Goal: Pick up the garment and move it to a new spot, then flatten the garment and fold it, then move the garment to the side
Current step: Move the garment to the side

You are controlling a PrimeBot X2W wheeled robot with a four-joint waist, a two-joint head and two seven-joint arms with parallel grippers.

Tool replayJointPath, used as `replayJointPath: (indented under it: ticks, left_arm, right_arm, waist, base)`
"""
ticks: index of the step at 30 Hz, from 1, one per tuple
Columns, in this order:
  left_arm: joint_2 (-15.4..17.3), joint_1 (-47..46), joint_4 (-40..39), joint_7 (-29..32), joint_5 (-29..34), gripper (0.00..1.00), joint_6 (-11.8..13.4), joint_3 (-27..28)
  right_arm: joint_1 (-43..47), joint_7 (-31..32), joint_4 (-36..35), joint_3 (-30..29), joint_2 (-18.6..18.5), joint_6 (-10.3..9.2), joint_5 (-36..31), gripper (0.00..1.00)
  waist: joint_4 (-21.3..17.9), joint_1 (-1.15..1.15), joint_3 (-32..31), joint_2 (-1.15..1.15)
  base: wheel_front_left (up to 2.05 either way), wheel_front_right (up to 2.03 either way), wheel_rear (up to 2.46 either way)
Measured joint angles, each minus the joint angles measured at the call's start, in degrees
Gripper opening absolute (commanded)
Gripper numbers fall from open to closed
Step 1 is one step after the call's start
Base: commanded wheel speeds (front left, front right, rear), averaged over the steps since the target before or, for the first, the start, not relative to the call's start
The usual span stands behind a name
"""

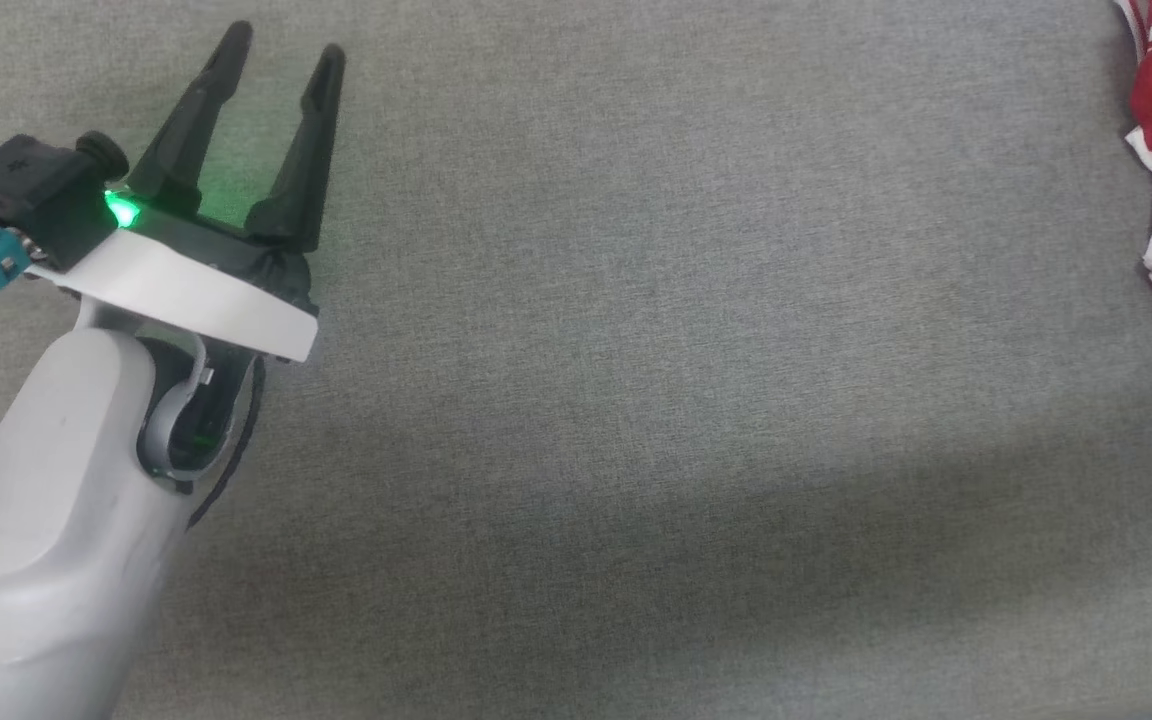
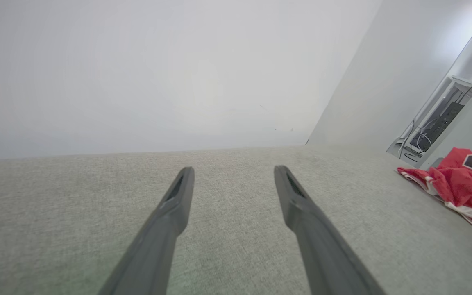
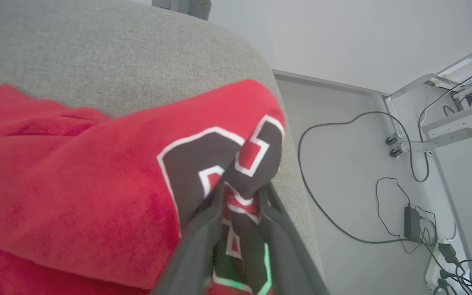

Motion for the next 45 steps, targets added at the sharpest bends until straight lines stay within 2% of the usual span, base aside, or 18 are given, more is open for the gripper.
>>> replayJointPath:
  ticks: [9,13,20,26,45]
  left_arm:
    - [0.14,2.66,0.8,0.0,0.75,1.0,0.0,3.03]
    - [-0.04,4.16,0.71,0.0,0.97,1.0,0.0,5.45]
    - [-0.43,7.93,-0.53,0.0,4.81,1.0,0.01,10.13]
    - [-1.57,12.35,-1.2,0.0,7.84,1.0,0.01,15.82]
    - [-2.01,28.76,-2.2,0.0,9.61,1.0,0.0,24.25]
  right_arm:
    - [-1.17,-3.48,1.09,0.49,0.93,0.0,0.29,1.0]
    - [-1.05,-6.03,0.22,0.81,2.54,0.0,0.58,1.0]
    - [1.69,-10.6,-3.53,1.86,6.43,0.0,2.78,1.0]
    - [5.82,-14.27,-6.6,2.89,9.68,0.0,3.27,1.0]
    - [24.46,-24.53,-13.92,-0.52,16.68,0.0,2.2,1.0]
  waist:
    - [-0.68,0.0,-2.45,0.0]
    - [-0.66,0.0,-4.18,0.0]
    - [-0.11,0.0,-7.71,0.0]
    - [1.07,0.0,-10.93,0.0]
    - [6.24,0.0,-20.73,0.0]
  base:
    - [0.0,0.0,0.0]
    - [0.0,0.0,0.0]
    - [0.0,0.0,0.0]
    - [0.0,0.0,0.0]
    - [0.0,0.0,0.0]
